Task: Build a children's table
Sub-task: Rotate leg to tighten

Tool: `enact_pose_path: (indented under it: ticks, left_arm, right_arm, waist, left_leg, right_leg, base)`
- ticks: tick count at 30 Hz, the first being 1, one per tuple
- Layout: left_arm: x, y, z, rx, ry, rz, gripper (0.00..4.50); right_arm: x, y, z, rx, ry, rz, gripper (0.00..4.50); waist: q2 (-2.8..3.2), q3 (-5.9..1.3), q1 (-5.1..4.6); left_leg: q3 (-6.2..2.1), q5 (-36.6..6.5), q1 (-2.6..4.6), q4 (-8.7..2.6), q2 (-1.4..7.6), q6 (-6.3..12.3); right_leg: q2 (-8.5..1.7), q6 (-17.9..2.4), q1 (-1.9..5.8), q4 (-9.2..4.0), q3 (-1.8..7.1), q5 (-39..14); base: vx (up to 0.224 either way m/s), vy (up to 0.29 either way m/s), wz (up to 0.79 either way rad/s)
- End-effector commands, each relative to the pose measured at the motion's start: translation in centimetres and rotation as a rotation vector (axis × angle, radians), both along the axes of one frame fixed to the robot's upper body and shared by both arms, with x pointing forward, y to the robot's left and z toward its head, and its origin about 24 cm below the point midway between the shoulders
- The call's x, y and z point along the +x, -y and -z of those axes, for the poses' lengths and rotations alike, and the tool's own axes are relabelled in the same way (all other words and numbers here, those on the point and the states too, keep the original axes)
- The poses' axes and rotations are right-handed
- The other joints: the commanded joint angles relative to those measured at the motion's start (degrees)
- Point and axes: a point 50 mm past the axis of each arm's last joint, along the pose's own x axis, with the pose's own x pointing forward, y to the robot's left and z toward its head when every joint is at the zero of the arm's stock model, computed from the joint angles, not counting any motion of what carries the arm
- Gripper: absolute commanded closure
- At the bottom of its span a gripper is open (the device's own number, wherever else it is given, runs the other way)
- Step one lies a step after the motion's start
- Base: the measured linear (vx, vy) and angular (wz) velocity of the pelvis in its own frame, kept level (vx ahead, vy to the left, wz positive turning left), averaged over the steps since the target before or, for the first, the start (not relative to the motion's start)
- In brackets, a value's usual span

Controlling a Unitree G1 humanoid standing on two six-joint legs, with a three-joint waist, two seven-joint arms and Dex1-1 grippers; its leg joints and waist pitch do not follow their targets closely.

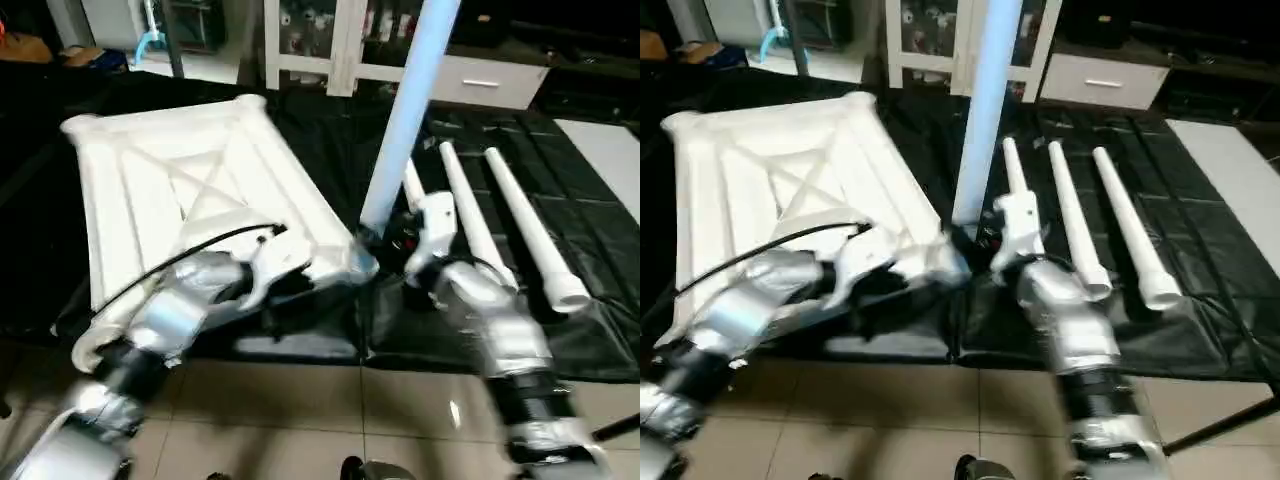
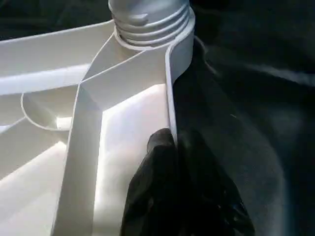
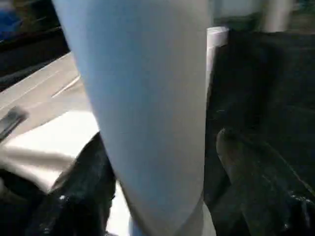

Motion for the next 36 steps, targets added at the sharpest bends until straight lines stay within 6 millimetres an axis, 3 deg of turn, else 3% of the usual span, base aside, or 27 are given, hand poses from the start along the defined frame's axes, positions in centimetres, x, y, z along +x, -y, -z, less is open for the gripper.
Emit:
enact_pose_path:
  ticks: [1,2,3,4,5,7,11,14,17,21,27,36]
  left_arm:
    - [-2.0,-0.6,2.0,0.057,-0.146,0.100,4.50]
    - [-2.2,-0.7,2.0,0.054,-0.155,0.111,4.50]
    - [-2.2,-0.7,2.0,0.052,-0.155,0.117,4.50]
    - [-2.2,-0.7,2.0,0.052,-0.155,0.117,4.50]
    - [-2.2,-0.6,1.9,0.045,-0.151,0.122,4.50]
    - [-2.2,-0.6,1.9,0.038,-0.152,0.130,4.50]
    - [-2.5,-0.6,1.6,0.031,-0.165,0.156,4.50]
    - [-2.6,-0.7,1.5,0.029,-0.170,0.160,4.50]
    - [-2.6,-0.7,1.5,0.027,-0.171,0.160,4.50]
    - [-2.5,-0.6,1.4,0.027,-0.171,0.161,4.50]
    - [-2.5,-0.6,1.4,0.031,-0.173,0.163,4.50]
    - [-2.6,-0.5,1.5,0.028,-0.178,0.166,4.50]
  right_arm:
    - [-0.7,3.1,-0.1,-0.078,-0.007,-0.057,0.94]
    - [-1.1,3.3,-0.1,-0.098,-0.010,-0.109,0.94]
    - [-1.4,3.4,-0.1,-0.110,-0.012,-0.144,0.94]
    - [-1.4,3.4,-0.1,-0.110,-0.012,-0.144,0.94]
    - [-1.8,3.7,0.0,-0.141,-0.015,-0.190,0.94]
    - [-2.0,4.1,0.1,-0.182,-0.006,-0.223,0.94]
    - [-2.3,4.4,0.1,-0.225,-0.005,-0.285,0.94]
    - [-2.6,4.8,0.0,-0.227,-0.018,-0.335,0.94]
    - [-2.7,5.0,0.1,-0.233,-0.029,-0.351,0.94]
    - [-2.9,5.3,0.3,-0.233,-0.059,-0.376,1.30]
    - [-2.9,5.4,0.4,-0.240,-0.056,-0.381,1.79]
    - [-2.9,4.8,0.5,-0.190,-0.059,-0.400,2.55]
  waist:
    - [0.63,-3.62,0.55]
    - [0.61,-3.59,0.87]
    - [0.67,-3.57,1.34]
    - [0.58,-3.58,1.46]
    - [0.01,-3.56,1.62]
    - [-0.06,-4.00,2.16]
    - [-0.02,-4.21,2.24]
    - [-0.05,-4.12,2.24]
    - [-0.04,-3.91,2.31]
    - [-0.17,-3.87,2.17]
    - [-0.16,-4.12,2.12]
    - [-0.21,-4.15,2.08]
  left_leg:
    - [0.67,-21.55,0.62,-4.52,1.20,1.71]
    - [0.96,-20.63,0.64,-4.45,1.23,2.05]
    - [1.53,-20.24,1.50,-4.24,1.31,2.57]
    - [1.75,-20.01,1.55,-4.13,1.31,2.70]
    - [2.06,-19.25,1.17,-4.01,1.10,2.86]
    - [2.23,-16.59,1.17,-3.81,1.11,3.28]
    - [2.07,-11.96,0.50,-3.77,1.10,4.10]
    - [2.09,-12.17,0.43,-3.70,1.09,4.67]
    - [2.03,-14.27,0.50,-3.80,1.11,4.05]
    - [1.91,-15.78,0.45,-3.86,1.08,3.38]
    - [1.88,-13.99,0.32,-3.74,1.08,3.76]
    - [1.86,-13.93,0.29,-3.69,1.07,3.79]
  right_leg:
    - [-2.33,-9.92,2.36,-2.97,2.66,-19.87]
    - [-2.23,-10.18,2.18,-2.81,2.88,-18.71]
    - [-2.09,-11.07,1.44,-2.86,3.24,-17.45]
    - [-1.99,-11.40,1.37,-2.71,3.42,-17.00]
    - [-1.78,-11.39,1.41,-2.42,3.78,-17.50]
    - [-1.85,-11.32,1.70,-1.93,4.11,-16.76]
    - [-1.74,-12.39,2.38,-1.07,4.01,-11.67]
    - [-1.72,-12.67,2.42,-1.13,3.99,-11.99]
    - [-1.80,-11.67,2.33,-1.61,3.97,-16.16]
    - [-1.82,-10.55,2.20,-1.93,3.91,-19.16]
    - [-1.76,-11.20,2.41,-1.62,3.86,-16.64]
    - [-1.81,-11.07,2.45,-1.67,3.82,-17.67]
  base:
    - [0.054,-0.010,0.08]
    - [0.054,-0.010,0.08]
    - [0.068,-0.015,0.16]
    - [0.072,-0.029,0.19]
    - [0.072,-0.029,0.19]
    - [0.061,-0.021,0.11]
    - [0.015,-0.004,0.02]
    - [0.000,0.000,0.00]
    - [0.000,0.000,0.00]
    - [0.000,0.000,0.00]
    - [0.000,0.000,0.00]
    - [0.000,0.000,0.00]
